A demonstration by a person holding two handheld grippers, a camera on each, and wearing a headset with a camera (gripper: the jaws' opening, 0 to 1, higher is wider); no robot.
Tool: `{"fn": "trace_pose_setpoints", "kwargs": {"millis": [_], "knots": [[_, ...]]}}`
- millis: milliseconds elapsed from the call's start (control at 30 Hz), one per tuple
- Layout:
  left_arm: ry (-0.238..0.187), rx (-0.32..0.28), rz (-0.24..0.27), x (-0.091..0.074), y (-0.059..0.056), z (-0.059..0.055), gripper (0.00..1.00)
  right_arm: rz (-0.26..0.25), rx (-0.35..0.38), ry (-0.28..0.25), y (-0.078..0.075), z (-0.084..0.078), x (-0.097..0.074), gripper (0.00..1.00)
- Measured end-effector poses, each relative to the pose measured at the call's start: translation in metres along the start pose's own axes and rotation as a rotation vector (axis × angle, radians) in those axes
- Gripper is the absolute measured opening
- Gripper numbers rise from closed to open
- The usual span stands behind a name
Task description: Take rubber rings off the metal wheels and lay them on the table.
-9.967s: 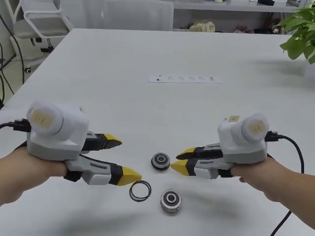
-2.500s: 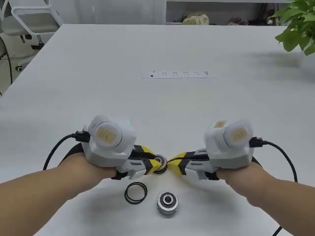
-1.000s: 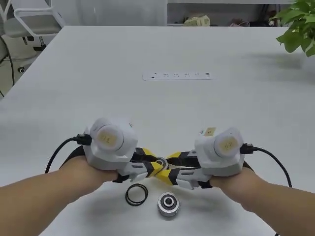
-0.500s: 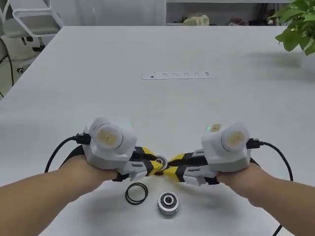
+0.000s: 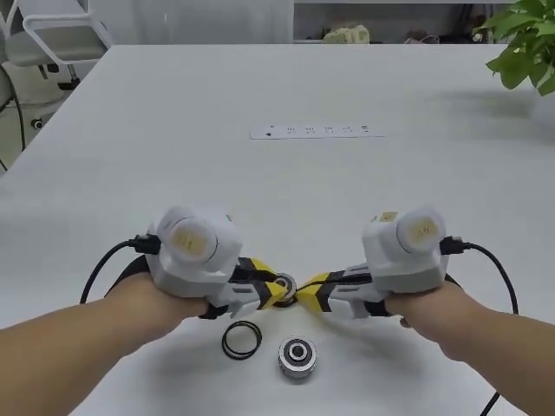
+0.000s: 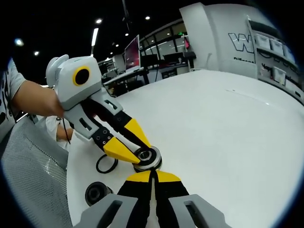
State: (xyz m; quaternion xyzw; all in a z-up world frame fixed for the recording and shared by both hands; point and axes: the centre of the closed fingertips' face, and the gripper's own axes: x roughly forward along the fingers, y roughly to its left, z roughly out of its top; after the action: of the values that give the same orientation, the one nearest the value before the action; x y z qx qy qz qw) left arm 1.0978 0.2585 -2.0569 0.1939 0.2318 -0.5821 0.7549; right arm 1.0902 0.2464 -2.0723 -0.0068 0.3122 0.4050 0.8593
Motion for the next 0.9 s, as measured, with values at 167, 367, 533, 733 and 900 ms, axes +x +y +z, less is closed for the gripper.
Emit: {"fn": "trace_pose_setpoints", "kwargs": {"millis": [167,367,533,733,900], "knots": [[-0.001,-0.001,0.003,0.000,0.000,0.000,0.08,-0.003,0.053,-0.023,-0.003,0.004,-0.004,0.00],[0.002,-0.008,0.008,0.000,0.000,0.001,0.08,-0.010,0.114,-0.060,-0.004,0.010,-0.004,0.00],[0.003,-0.011,0.021,0.001,-0.001,0.001,0.08,-0.007,0.159,-0.082,-0.005,0.011,-0.005,0.00],[0.008,-0.013,0.029,0.001,-0.002,0.001,0.08,-0.004,0.148,-0.090,-0.003,0.013,-0.005,0.00],[0.010,-0.011,0.036,0.002,-0.001,0.001,0.07,-0.005,0.134,-0.091,-0.001,0.014,-0.006,0.00]]}}
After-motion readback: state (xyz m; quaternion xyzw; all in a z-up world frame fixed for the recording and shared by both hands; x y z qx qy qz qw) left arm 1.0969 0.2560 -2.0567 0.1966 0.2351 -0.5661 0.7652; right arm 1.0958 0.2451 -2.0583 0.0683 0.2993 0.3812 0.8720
